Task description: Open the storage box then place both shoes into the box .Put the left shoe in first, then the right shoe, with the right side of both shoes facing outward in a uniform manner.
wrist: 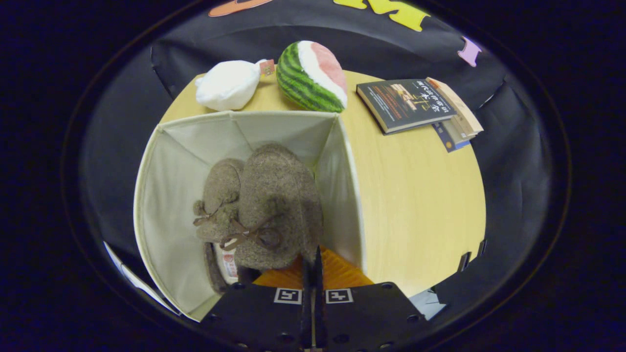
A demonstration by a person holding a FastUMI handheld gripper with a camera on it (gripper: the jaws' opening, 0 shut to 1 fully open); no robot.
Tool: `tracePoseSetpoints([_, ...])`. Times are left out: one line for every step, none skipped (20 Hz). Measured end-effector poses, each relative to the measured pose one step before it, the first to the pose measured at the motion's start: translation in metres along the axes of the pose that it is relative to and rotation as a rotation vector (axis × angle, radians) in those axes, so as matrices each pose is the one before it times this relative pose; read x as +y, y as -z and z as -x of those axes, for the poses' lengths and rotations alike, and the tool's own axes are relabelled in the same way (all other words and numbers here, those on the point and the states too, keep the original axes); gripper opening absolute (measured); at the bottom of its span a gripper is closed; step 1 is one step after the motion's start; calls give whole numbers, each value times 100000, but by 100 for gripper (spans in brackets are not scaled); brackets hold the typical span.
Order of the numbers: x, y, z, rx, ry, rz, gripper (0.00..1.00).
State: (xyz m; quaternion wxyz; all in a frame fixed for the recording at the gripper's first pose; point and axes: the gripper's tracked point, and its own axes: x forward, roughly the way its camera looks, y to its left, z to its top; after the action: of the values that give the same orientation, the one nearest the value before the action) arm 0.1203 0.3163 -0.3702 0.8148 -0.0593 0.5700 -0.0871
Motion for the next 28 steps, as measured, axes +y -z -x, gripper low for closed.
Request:
tracePoseSetpoints([91,-298,-61,-491,122,274,7])
tracePoseSetpoints([-336,-117,-106,-382,1591,330,7])
tracePoseSetpoints([-125,-219,81,-678,454,-569,7])
tracePoseSetpoints([173,-169,-149,-982,-807,-333,3])
tracePoseSetpoints([-11,-170,223,-516,-483,965,7])
tracePoseSetpoints([220,-54,195,-859,-1424,320,9])
tracePoseSetpoints([-25,39,486,-603,-787,156,11])
tracePoseSetpoints([278,90,470,-779,-1361,-166,12])
tracePoseSetpoints([263,220,727,-278,-2238,-256,18])
tracePoseSetpoints([278,155,749,-371,-1974,-161,22])
tracePoseSetpoints([439,113,926,-955,-3699,-920,36])
tracePoseSetpoints([450,55,1453,-947,-2927,-548,45])
tracePoseSetpoints([212,-230,1199,-1927,-2804,-700,54])
tracePoseSetpoints([-10,-318,1159,-2448,-1900,-74,57])
tracePoseSetpoints([-378,-438,1224,-3151,-761,-18,63])
tracePoseSetpoints([-405,-484,1175,-3359,-520,-130,69])
tracePoseSetpoints([-367,-407,1016,-3542,-1076,-724,76])
tracePoseSetpoints([-360,-544,1102,-3647,-1424,-650,78])
tracePoseSetpoints([-790,-541,999,-3440,-377,-19,81])
tracePoseSetpoints([-891,-570,1051,-3106,304,289,83])
tracePoseSetpoints([-992,-561,1023,-3010,676,576,86])
tracePoseSetpoints([-1020,-733,1051,-3227,269,687,86])
tracePoseSetpoints([-1123,-765,859,-3295,-63,557,90])
tracePoseSetpoints([-1044,-834,935,-3171,-617,-2,90])
tracePoseSetpoints([-1283,-876,835,-3190,11,-398,90])
tracePoseSetpoints([-1436,-1005,922,-3286,298,-320,90])
tracePoseSetpoints([-1277,-1108,798,-3502,-148,-158,90])
tracePoseSetpoints([-1432,-1158,855,-3553,297,570,90])
